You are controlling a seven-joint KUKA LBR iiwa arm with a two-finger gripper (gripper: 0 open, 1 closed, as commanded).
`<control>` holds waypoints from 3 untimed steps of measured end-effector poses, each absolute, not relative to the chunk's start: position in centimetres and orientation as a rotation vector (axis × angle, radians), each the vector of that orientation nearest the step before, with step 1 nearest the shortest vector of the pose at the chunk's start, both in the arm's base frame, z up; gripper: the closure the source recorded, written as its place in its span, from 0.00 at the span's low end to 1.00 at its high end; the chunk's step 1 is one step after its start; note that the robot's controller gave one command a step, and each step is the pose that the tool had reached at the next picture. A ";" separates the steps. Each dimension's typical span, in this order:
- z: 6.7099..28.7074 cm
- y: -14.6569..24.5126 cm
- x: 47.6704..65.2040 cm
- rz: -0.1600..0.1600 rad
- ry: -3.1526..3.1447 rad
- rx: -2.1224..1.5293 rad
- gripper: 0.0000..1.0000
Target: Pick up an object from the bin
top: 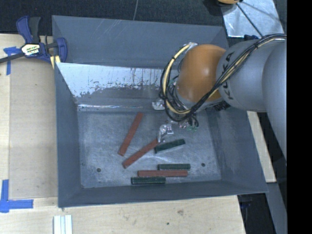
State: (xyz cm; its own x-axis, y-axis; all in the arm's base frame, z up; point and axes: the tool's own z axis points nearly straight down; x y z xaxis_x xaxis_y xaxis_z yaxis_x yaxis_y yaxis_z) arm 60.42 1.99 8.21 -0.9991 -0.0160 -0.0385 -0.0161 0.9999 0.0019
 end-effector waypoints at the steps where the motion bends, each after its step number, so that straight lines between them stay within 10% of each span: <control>1: 8.7 2.0 57.9 -0.001 3.104 -0.235 0.00; 2: 8.0 1.7 53.3 -0.003 3.029 -0.811 1.00; 3: 8.0 1.8 53.3 -0.001 3.028 -0.810 0.00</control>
Offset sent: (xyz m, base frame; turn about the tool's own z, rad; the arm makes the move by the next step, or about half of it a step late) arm -0.0730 -0.0014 -0.0030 -0.5105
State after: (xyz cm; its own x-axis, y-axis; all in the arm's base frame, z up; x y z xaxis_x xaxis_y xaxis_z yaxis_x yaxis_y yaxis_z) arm 53.31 1.81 8.00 -0.8665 -0.4992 -0.0064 -0.4991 0.8665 -0.0026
